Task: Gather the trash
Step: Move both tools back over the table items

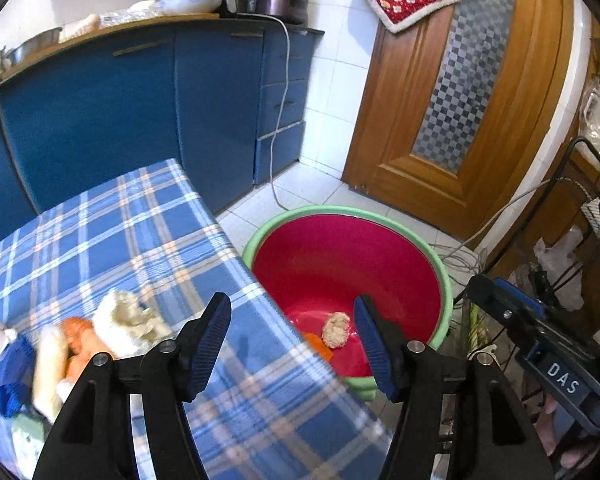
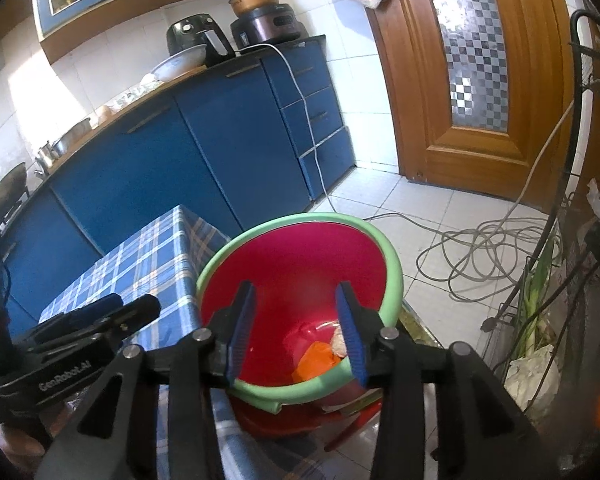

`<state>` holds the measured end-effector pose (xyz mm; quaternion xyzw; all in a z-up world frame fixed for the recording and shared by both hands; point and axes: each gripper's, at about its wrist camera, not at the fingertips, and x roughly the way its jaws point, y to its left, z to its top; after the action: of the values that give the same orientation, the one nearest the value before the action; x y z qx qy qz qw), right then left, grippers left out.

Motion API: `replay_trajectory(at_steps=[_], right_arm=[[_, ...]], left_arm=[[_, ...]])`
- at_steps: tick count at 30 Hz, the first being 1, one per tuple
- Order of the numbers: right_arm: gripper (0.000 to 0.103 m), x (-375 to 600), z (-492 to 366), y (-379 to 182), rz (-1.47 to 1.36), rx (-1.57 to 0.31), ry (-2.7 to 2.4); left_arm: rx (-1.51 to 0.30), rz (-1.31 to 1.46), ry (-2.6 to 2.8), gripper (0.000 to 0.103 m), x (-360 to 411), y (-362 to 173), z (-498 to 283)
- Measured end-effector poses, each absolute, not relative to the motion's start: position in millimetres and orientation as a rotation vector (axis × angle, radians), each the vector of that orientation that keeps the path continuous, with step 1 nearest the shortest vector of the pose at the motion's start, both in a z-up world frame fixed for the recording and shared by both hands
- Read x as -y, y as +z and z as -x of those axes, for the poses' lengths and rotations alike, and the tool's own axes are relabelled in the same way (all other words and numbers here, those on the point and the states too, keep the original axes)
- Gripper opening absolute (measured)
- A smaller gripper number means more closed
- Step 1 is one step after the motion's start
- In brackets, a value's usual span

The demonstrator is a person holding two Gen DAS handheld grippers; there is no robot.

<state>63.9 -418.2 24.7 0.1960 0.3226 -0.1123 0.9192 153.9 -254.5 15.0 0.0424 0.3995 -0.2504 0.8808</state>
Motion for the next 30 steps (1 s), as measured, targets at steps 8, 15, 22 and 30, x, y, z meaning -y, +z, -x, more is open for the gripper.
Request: replay_trajectory(at_steps=[8, 15, 22, 30], right_arm=[[0.058, 388.7, -53.4, 35.5, -0.369, -0.668, -0.176], [0.059, 366.0, -44.7, 40.0, -0.348, -0.675, -0.126], [0.061, 345.1, -37.6, 45.8, -0.325, -0.671, -0.089], [0.067, 323.0, -30.0, 47.7, -0.324, -0.673, -0.057]], left_arm=[[-0.807, -0.069, -0.458, 0.065, 215.2, 36.7, -126.8], [-0.800, -0.050, -0.402, 0.065, 176.1, 44.0, -106.2], [-0.773, -0.032, -0.347, 0.065, 135.1, 50.2, -86.2], [-0.773, -0.022, -0.257, 0.066, 91.8, 46.4, -77.1]])
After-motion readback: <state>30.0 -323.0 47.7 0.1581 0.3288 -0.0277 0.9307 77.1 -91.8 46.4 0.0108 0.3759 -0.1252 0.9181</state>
